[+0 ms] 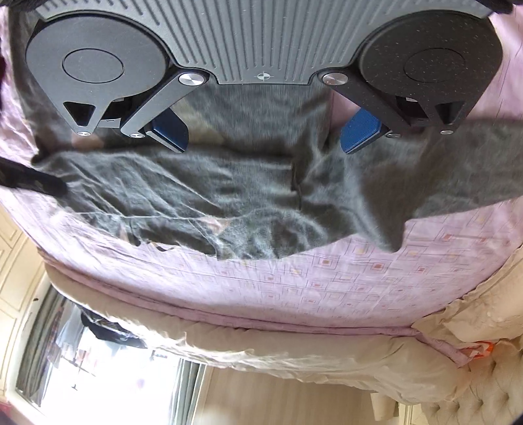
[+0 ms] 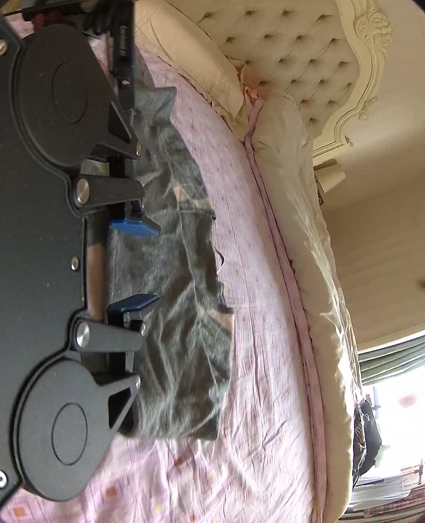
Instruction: Fold small clothes
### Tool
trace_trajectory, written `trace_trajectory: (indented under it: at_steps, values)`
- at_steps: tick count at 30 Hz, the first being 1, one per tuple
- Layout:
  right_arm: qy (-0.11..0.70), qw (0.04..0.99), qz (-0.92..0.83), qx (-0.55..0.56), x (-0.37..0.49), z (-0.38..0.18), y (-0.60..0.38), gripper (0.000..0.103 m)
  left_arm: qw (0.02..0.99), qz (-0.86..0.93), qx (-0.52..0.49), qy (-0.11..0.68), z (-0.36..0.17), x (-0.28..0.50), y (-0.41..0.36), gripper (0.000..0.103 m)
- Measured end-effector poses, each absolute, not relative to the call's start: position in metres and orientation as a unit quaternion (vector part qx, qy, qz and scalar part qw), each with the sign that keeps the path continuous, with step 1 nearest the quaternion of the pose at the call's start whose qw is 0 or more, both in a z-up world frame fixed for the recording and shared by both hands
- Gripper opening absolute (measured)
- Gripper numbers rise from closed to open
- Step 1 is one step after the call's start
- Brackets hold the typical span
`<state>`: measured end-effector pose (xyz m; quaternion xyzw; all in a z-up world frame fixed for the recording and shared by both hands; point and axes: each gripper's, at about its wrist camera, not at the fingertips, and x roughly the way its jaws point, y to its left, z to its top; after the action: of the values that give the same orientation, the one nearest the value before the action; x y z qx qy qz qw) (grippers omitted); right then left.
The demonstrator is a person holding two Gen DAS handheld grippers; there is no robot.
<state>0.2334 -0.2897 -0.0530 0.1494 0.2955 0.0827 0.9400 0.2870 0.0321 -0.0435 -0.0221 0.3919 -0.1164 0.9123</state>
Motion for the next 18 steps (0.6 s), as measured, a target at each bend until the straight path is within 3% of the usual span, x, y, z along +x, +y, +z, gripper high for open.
trace_trajectory:
  at_steps: [3,5,9,10,11,12,13,18]
  values:
    - [0.296,0.941,0.077,0.145,0.224,-0.056,-0.301,0.053,0.908,-0.103,-0.028,0.405,-0.055,0.313,0.029,0.099]
    - [0.297,0.941,0.073,0.145,0.218,-0.06,-0.311,0.053,0.901,-0.099,-0.044,0.421,-0.063,0.329,0.03,0.079]
    - [0.298,0.94,0.063,0.154,0.216,-0.064,-0.327,0.053,0.89,-0.093,-0.083,0.438,-0.074,0.346,0.034,0.066]
    - [0.299,0.939,0.061,0.157,0.216,-0.064,-0.331,0.053,0.893,-0.085,-0.077,0.435,-0.074,0.347,0.032,0.053]
    - [0.298,0.939,0.059,0.16,0.216,-0.064,-0.336,0.054,0.9,-0.078,-0.065,0.425,-0.073,0.347,0.029,0.028]
    - [0.297,0.94,0.056,0.161,0.217,-0.064,-0.341,0.055,0.904,-0.082,-0.054,0.416,-0.072,0.345,0.027,0.012]
    - [0.296,0.94,0.052,0.159,0.218,-0.064,-0.346,0.058,0.906,-0.089,-0.053,0.411,-0.071,0.343,0.026,0.004]
    - [0.296,0.94,0.021,0.167,0.232,-0.067,-0.377,0.059,0.918,-0.058,-0.069,0.387,-0.059,0.333,0.043,0.004]
